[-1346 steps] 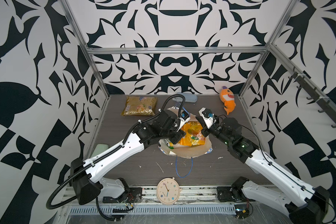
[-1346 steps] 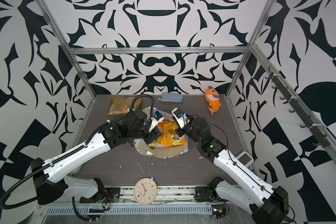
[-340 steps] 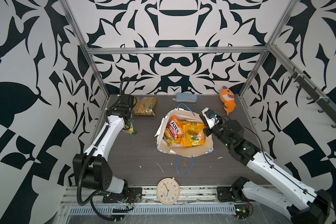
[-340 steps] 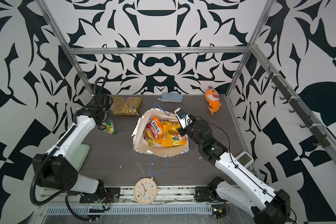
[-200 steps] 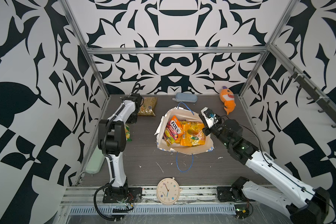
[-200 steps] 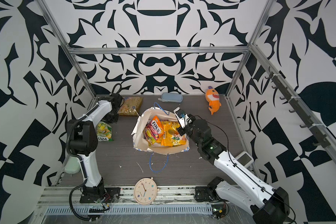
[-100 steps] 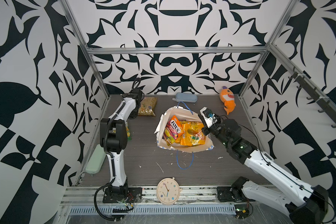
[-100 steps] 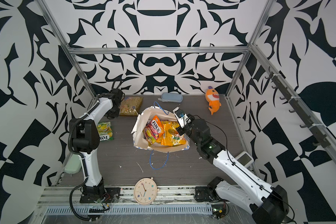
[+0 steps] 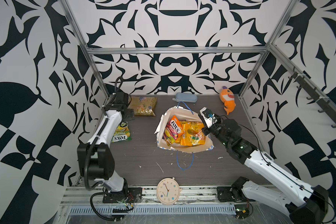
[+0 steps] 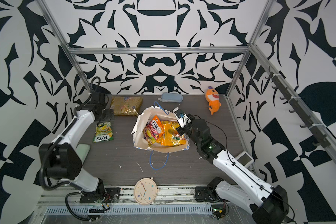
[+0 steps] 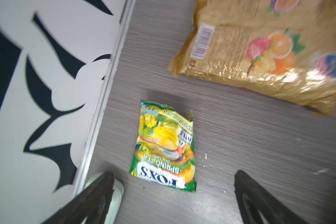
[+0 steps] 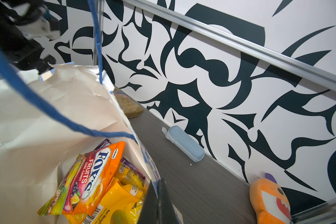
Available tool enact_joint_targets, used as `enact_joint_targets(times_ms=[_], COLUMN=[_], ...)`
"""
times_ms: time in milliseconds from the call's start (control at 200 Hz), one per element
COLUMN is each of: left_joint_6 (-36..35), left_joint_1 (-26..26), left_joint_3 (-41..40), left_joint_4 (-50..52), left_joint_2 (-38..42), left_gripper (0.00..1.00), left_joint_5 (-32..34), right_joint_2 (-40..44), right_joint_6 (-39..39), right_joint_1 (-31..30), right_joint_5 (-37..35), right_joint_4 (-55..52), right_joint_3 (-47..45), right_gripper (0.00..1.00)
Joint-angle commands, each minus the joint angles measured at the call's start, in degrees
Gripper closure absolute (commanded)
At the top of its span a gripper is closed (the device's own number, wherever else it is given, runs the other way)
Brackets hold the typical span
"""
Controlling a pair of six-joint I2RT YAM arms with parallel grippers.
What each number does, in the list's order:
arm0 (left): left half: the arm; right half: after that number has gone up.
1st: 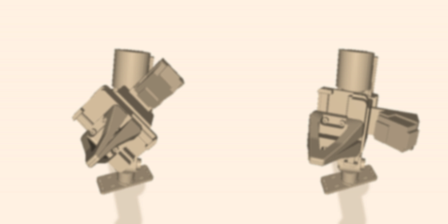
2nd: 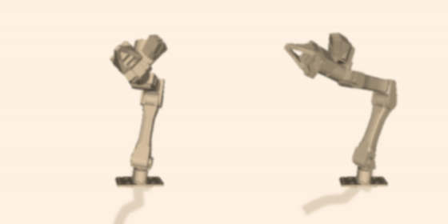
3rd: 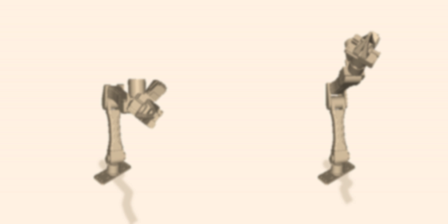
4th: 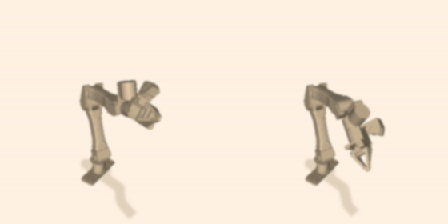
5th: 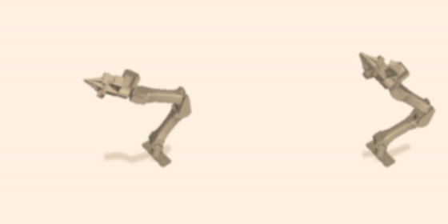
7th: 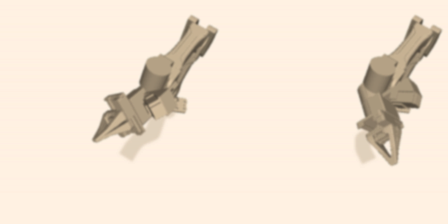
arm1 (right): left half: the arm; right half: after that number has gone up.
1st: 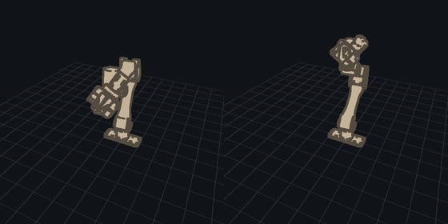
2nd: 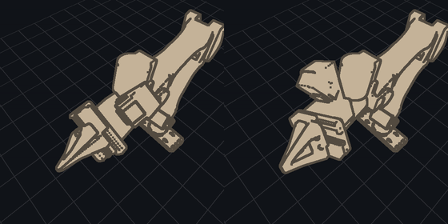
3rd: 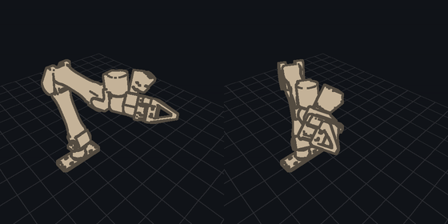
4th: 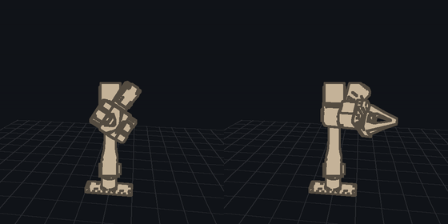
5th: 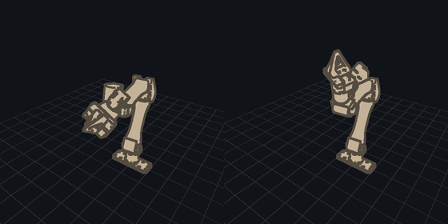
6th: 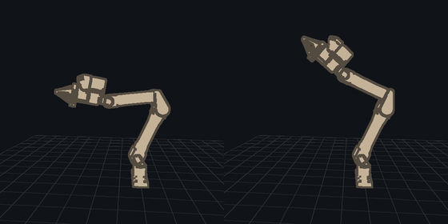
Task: Take the snacks out of the paper bag
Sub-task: Place the snack at the middle-left of the table, then rotate the paper bag at the middle-left of the table.
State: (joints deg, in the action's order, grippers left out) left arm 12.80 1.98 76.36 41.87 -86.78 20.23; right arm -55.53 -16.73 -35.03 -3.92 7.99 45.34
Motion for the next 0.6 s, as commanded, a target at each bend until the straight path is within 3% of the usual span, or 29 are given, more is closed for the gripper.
enact_joint_targets(times_ms=[0,80,255,600], left_joint_6=[6.9,7.5,8.6,7.9], left_joint_1=[-4.6,-7.2,-7.3,-7.6], left_joint_3=[-6.9,-9.0,-11.2,-10.8], left_joint_4=[-3.2,-2.9,-5.6,-7.4], left_joint_2=[2.6,1.5,-2.9,-9.7], left_gripper=[0.0,0.0,0.0,0.0], left_joint_5=[-7.2,-10.5,-12.8,-10.2], right_joint_2=[1.1,0.6,-0.5,0.7], right_joint_6=[-0.7,-1.0,-1.4,-0.8], right_joint_1=[-0.3,-0.3,-0.4,-0.4], right_joint_5=[-1.2,-1.0,-1.1,-1.4], right_joint_4=[2.5,3.1,3.6,4.2], right_joint_3=[0.3,0.1,0.5,-1.4], right_gripper=[1.0,1.0,1.0,1.0])
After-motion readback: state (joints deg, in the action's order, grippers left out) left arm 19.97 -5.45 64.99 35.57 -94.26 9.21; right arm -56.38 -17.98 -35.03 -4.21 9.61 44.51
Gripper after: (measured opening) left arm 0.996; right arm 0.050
